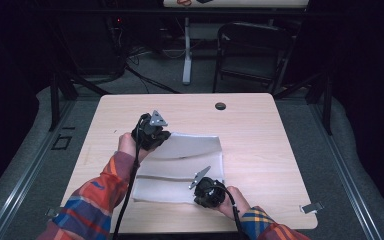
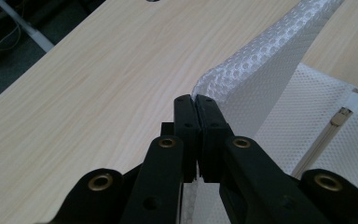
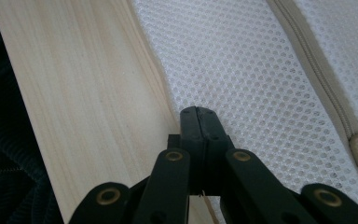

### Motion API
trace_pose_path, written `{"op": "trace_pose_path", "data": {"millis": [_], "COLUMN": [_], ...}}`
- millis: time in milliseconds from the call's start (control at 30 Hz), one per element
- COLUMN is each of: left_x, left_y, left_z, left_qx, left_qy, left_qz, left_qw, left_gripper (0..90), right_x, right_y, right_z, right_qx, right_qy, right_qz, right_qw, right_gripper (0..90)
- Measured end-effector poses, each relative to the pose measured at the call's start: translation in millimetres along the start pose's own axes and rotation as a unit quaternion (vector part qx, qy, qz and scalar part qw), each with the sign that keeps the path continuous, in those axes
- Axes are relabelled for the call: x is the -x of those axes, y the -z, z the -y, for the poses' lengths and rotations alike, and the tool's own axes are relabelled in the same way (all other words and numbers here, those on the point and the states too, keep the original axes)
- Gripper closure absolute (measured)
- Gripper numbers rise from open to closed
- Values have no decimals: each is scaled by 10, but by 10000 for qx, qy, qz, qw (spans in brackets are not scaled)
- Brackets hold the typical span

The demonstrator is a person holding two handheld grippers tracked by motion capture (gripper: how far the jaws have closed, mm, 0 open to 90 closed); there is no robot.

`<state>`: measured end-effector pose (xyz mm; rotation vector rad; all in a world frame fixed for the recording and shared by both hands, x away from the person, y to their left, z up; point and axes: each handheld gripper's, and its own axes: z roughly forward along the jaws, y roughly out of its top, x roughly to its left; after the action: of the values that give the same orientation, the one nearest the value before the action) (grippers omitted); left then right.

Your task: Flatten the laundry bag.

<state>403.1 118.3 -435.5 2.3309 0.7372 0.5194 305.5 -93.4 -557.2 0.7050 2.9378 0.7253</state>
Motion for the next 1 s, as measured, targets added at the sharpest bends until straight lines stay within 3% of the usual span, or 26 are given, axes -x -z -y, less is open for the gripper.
{"op": "trace_pose_path", "data": {"millis": [433, 1000], "left_x": [-111, -238], "left_y": [-31, -275], "left_z": [-148, -316], "left_qx": [44, 41], "left_qy": [36, 171], "left_qz": [-188, -468], "left_qw": [9998, 9988], "left_gripper": [885, 884], "right_x": [1, 7], "right_y": [41, 54], "right_z": [30, 69], "right_qx": [-184, -171], "right_qy": [38, -92], "right_qz": [-45, -187], "right_qw": [9998, 9996], "right_gripper": [900, 900]}}
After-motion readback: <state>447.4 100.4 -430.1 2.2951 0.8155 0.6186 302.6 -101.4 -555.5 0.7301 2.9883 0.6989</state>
